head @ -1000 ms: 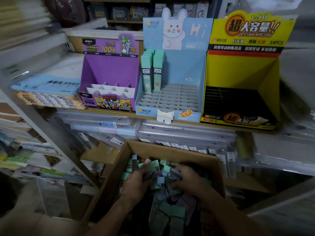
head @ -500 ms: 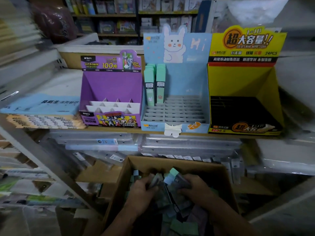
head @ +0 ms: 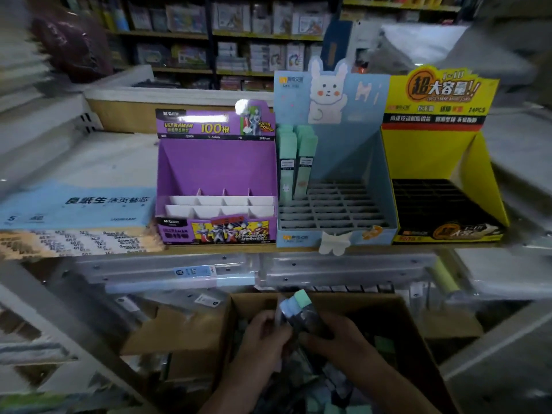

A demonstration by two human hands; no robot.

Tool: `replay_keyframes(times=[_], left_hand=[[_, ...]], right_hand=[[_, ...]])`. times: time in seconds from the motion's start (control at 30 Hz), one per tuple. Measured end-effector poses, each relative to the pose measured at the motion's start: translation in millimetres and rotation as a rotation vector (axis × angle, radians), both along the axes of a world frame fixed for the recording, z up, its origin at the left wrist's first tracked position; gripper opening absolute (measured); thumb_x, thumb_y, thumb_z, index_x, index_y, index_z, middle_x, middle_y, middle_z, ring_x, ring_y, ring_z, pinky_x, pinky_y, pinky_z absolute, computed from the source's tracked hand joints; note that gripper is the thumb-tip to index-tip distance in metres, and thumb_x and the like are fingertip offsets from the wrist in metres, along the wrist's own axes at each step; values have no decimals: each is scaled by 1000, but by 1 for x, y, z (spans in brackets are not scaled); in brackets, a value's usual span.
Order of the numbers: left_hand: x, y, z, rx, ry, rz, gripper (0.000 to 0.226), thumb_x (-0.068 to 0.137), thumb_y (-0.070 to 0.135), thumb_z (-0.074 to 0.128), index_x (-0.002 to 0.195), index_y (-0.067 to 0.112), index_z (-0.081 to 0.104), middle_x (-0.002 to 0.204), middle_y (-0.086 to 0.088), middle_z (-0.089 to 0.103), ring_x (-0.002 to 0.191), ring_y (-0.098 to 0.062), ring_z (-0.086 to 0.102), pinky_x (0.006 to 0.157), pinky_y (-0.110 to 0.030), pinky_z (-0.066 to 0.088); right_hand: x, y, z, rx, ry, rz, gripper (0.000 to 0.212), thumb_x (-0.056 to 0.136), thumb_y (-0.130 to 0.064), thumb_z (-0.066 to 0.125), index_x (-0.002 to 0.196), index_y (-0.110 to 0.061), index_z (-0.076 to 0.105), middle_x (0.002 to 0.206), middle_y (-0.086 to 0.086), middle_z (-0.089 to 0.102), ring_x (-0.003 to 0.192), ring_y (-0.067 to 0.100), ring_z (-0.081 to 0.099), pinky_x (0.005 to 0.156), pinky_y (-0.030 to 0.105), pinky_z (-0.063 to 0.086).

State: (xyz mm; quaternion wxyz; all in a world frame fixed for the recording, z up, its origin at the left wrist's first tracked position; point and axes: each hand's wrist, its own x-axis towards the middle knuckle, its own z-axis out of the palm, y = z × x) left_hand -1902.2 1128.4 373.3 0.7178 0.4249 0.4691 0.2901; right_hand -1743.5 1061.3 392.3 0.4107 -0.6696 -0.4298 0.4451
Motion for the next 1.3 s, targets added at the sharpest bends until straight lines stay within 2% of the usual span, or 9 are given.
replay_keyframes(times=[0.07, 0.27, 0.47, 0.6, 0.73, 0.83, 0.97, 1.13, 1.3], left_hand=[[10, -5, 0, -19, -52, 89, 18, 82, 13, 81, 97, 8, 71, 91, -18, 77, 85, -29, 73, 85, -46, 56], [26, -25, 17, 202, 11, 116, 6, 94, 6, 69, 94, 1, 66, 65, -4, 67, 58, -10, 64, 52, -21, 48], [27, -35, 40, 281, -77, 91, 13, 96, 14, 66, 96, 1, 69, 76, -15, 71, 68, -20, 66, 58, -25, 50], [26, -38, 44, 271, -43, 98, 21, 100, 23, 62, 82, 18, 71, 86, -31, 70, 75, -29, 63, 72, -32, 44], [27, -39, 50, 280, 13, 94, 20, 102, 23, 59, 92, 11, 71, 86, -7, 79, 80, -15, 76, 64, -20, 55], [30, -45, 56, 269, 29, 107, 17, 100, 32, 60, 92, 28, 75, 89, 5, 79, 83, -8, 75, 65, -18, 55], [29, -52, 61, 278, 12, 77, 30, 89, 50, 62, 111, 30, 66, 102, 14, 78, 99, -5, 73, 93, -33, 56], [30, -54, 73, 265, -75, 62, 24, 91, 39, 64, 109, 27, 74, 104, 2, 79, 102, -16, 75, 97, -42, 56], [26, -53, 89, 308, -186, 29, 25, 88, 35, 63, 103, 24, 79, 102, -12, 79, 95, -27, 76, 75, -34, 62]], right_hand=[[5, 1, 3, 17, 83, 66, 25, 86, -35, 73, 109, -27, 76, 106, -2, 77, 105, 13, 71, 93, 31, 55], [20, -8, 10, 62, 273, 89, 36, 84, -42, 68, 109, -17, 75, 103, 14, 76, 99, 27, 71, 90, 44, 52], [24, -17, 27, 81, 310, 83, 34, 85, -36, 71, 114, -20, 75, 107, 11, 76, 108, 32, 70, 103, 55, 49], [23, -22, 39, 96, 275, 59, 28, 86, -29, 69, 112, -20, 76, 110, 8, 76, 112, 29, 69, 105, 55, 48], [19, -26, 50, 102, 270, 72, 22, 92, -18, 69, 112, -20, 76, 108, 9, 77, 109, 28, 70, 102, 54, 50], [15, -27, 58, 140, 258, 50, 23, 90, -11, 72, 113, -17, 75, 107, 6, 77, 107, 24, 71, 99, 48, 54], [14, -30, 67, 158, 204, 25, 19, 89, -15, 74, 109, -16, 75, 102, 3, 78, 101, 18, 73, 92, 39, 57], [13, -35, 77, 186, 163, 35, 16, 88, -17, 75, 104, -18, 76, 94, 3, 79, 91, 17, 75, 78, 29, 58], [12, -38, 91, 225, 219, 68, 16, 91, -16, 72, 105, -22, 78, 100, 5, 78, 95, 21, 75, 80, 34, 61]])
